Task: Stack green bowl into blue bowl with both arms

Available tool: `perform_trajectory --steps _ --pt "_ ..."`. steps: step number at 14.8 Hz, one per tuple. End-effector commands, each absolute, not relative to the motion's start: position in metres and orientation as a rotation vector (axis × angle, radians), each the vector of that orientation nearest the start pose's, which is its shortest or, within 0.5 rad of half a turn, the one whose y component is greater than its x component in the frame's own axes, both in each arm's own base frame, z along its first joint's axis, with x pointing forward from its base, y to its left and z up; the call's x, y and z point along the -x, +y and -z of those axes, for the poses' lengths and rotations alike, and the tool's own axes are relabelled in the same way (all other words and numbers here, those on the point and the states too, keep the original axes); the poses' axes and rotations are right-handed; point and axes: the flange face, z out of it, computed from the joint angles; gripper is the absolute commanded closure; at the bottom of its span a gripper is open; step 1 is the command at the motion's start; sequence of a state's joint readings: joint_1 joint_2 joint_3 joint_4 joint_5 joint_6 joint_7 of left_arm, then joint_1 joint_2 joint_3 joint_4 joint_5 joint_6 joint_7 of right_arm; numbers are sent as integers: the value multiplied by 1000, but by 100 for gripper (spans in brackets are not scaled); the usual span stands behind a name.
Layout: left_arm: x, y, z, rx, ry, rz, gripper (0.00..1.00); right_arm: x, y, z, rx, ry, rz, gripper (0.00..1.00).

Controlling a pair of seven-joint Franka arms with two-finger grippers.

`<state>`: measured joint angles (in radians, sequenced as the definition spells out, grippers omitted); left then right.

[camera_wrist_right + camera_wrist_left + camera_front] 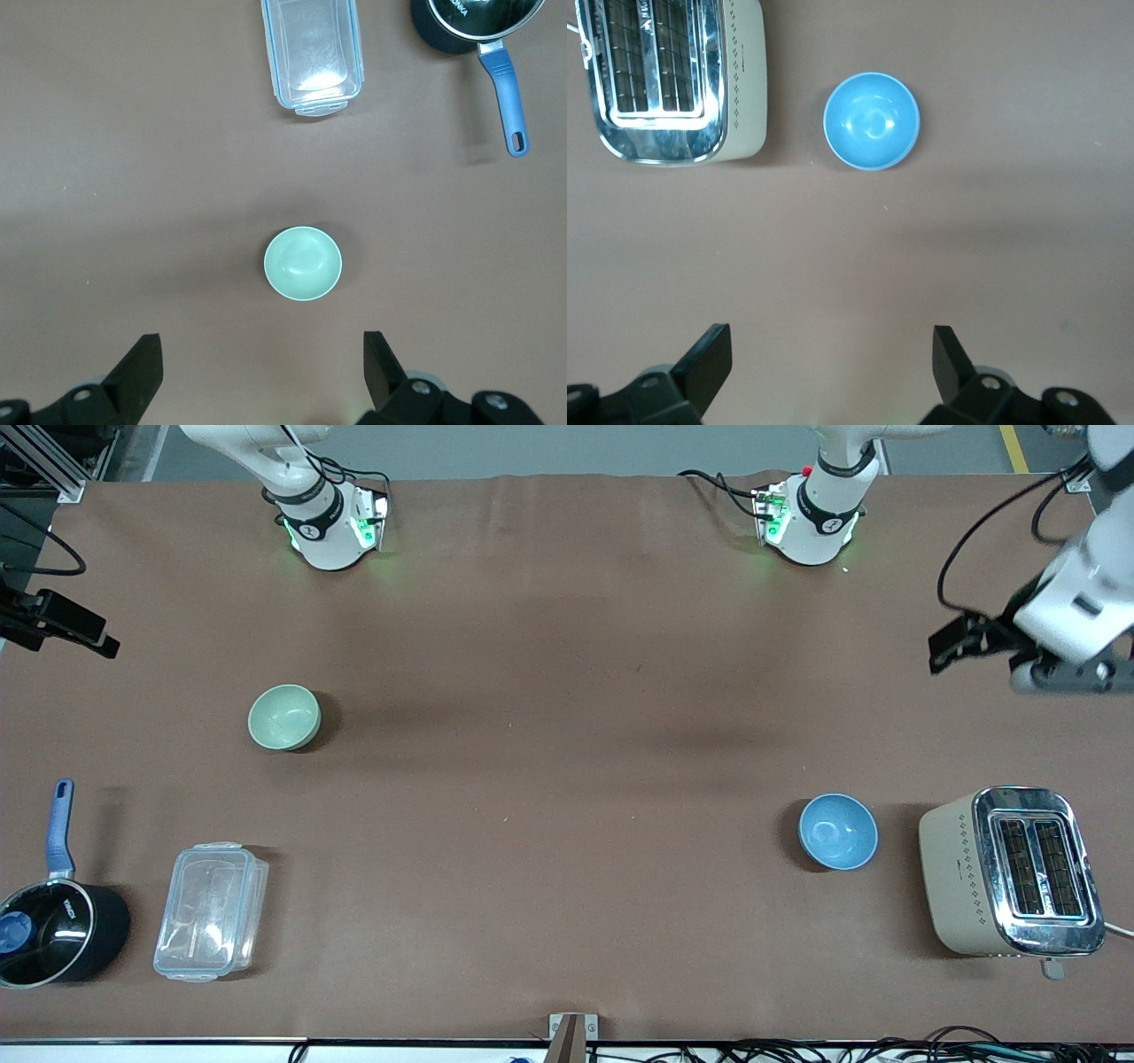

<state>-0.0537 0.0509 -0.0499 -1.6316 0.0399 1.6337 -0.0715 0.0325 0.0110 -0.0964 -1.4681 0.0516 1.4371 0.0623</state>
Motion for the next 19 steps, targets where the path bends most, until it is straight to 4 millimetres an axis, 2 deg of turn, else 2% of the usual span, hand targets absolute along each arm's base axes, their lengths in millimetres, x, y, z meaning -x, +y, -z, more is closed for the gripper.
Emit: perform_trajectory --steps 1,3,4,6,7,9,11,12,14,17,18,19 --pt "-606 -34 -498 3089 36 -66 0 -537 -53 -624 3075 49 -159 0" --pt "-623 -33 -425 3095 46 -50 0 -528 -89 -597 3062 42 -221 0" --pt "-629 -34 -396 3093 54 -19 0 -527 -97 -575 3062 52 -244 0" --pt "-640 -35 -336 3098 67 17 0 -528 -103 -521 3079 9 -250 0" --pt "-644 -36 -309 3099 75 20 0 -526 -106 -487 3082 -13 -234 0" --pt "-651 -36 -268 3089 95 63 0 -515 -106 -433 3095 -14 -174 0" --pt "-653 -34 -239 3092 79 62 1 -499 -103 -377 3112 -15 -90 0" --pt "-653 -32 -230 3094 76 62 9 -492 -100 -355 3121 -24 -56 0" --pt "-653 -33 -215 3096 77 43 40 -478 -91 -323 3138 -78 -27 0" --pt "-654 -33 -215 3097 67 45 91 -451 -81 -265 3157 -104 64 0" --pt "-655 -33 -220 3096 71 59 99 -449 -80 -251 3164 -115 82 0" --pt "-656 -39 -226 3099 81 72 100 -448 -81 -238 3170 -138 81 0"
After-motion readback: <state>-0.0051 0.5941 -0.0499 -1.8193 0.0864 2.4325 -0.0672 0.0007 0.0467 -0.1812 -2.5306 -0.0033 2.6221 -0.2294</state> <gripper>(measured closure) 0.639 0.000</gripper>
